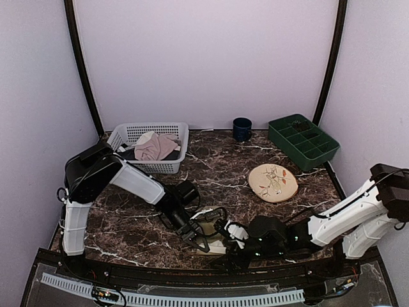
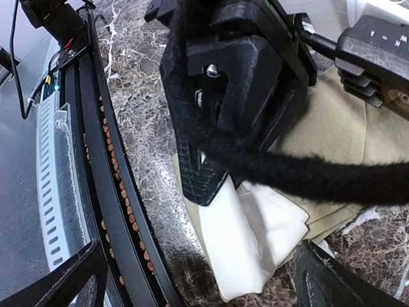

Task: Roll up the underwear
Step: Roll the underwear at the center of the board.

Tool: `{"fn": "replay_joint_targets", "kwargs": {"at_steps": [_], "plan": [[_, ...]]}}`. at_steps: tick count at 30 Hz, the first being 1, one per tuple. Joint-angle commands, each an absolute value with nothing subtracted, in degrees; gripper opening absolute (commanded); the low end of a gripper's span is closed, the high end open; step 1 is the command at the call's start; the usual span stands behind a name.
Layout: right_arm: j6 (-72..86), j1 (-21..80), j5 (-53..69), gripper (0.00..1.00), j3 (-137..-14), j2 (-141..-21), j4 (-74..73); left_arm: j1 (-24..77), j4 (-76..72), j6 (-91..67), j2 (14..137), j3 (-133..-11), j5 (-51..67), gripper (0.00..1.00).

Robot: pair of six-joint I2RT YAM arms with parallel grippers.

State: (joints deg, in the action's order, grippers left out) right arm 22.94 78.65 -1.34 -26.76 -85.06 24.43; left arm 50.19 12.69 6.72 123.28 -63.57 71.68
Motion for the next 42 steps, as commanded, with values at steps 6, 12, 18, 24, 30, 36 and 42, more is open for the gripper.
{"fn": "replay_joint_targets", "kwargs": {"at_steps": [6, 12, 18, 24, 30, 36, 42], "plan": [[22.65, 79.1, -1.89, 1.0, -26.04, -81.59, 25.64, 47.81, 14.42, 7.46, 130.59, -58.01, 56.85, 0.15], [22.65, 79.12, -2.24, 1.0, -24.45, -77.52, 22.79, 47.82, 15.03, 8.35, 130.6, -57.77, 57.33, 0.16], [-15.94, 79.1, -2.5, 0.6, -22.3, -73.28, 21.28, 47.73, 15.34, 8.99, 131.2, -57.97, 57.59, 0.17], [-17.56, 79.1, -2.41, 0.58, -22.16, -74.04, 21.48, 47.64, 15.63, 9.23, 131.48, -58.27, 57.75, 0.17], [-18.52, 79.1, -1.61, 0.53, -24.85, -80.51, 24.34, 47.64, 15.64, 9.07, 131.76, -59.16, 57.82, 0.18], [-19.32, 78.94, -2.56, 0.51, -26.67, -86.14, 26.96, 47.58, 15.42, 8.8, 132.16, -59.21, 57.83, 0.18], [-19.34, 78.4, -3.29, 0.49, -28.01, -87.78, 27.81, 47.55, 15.52, 9.05, 132.25, -58.81, 57.78, 0.18]]}}
